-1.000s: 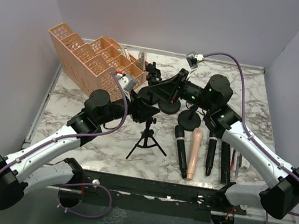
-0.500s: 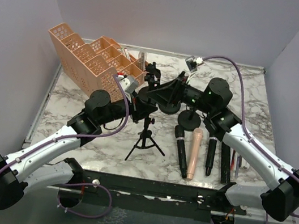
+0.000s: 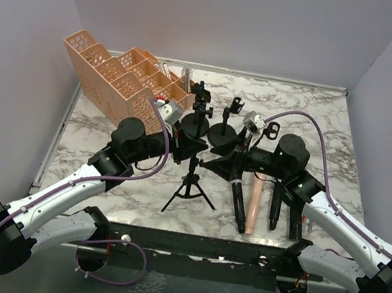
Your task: Attach the microphones to the stand
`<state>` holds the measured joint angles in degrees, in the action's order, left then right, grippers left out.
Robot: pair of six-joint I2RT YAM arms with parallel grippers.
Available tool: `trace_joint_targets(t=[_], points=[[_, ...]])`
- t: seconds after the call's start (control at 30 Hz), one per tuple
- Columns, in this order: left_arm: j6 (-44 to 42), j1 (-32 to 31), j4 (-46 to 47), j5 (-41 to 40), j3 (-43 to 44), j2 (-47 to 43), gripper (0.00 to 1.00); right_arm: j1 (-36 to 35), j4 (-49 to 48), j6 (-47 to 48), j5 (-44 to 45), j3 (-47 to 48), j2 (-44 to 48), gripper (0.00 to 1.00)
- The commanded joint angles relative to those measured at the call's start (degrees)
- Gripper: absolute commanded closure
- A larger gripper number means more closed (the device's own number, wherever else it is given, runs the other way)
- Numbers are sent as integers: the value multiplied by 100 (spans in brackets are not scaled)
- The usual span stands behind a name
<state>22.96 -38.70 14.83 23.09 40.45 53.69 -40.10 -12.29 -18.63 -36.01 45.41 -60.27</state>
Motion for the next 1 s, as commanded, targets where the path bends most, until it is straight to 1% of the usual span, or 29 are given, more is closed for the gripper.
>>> trace_joint_targets(t=[0.0, 0.13, 0.27, 0.33, 0.43, 0.67, 0.7, 0.77, 0.83, 0.9, 0.97], points=[[-138, 11, 229, 903, 303, -82, 100, -7, 263, 859, -647, -89, -133, 38], [-268, 11, 237, 1393, 527, -49, 100, -7, 324, 1071, -1007, 117, -338, 44], [-283, 10, 259, 1420, 660, -38, 100, -7, 281, 1005, -1469, 198, -473, 53], [-262, 11, 304, 1390, 643, -50, 100, -7, 202, 889, -1515, 172, -502, 57], [-231, 7, 345, 1374, 607, -55, 100, -7, 35, 721, -1543, 123, -455, 59], [-213, 11, 396, 1417, 567, -47, 100, -8, -479, 219, -1597, 60, -355, 60], [-209, 11, 404, 1415, 567, -51, 100, -7, -466, 165, -1611, 74, -392, 63], [-196, 9, 422, 1413, 561, -54, 100, -7, -404, 9, -1620, 150, -498, 76], [-187, 6, 447, 1389, 551, -77, 100, -7, -369, -193, -1641, 212, -610, 87], [-191, 11, 491, 1332, 508, -125, 100, -7, -480, -501, -1544, 188, -662, 92], [-223, 11, 554, 1192, 429, -210, 100, -7, -616, -881, -1126, 119, -641, 97]])
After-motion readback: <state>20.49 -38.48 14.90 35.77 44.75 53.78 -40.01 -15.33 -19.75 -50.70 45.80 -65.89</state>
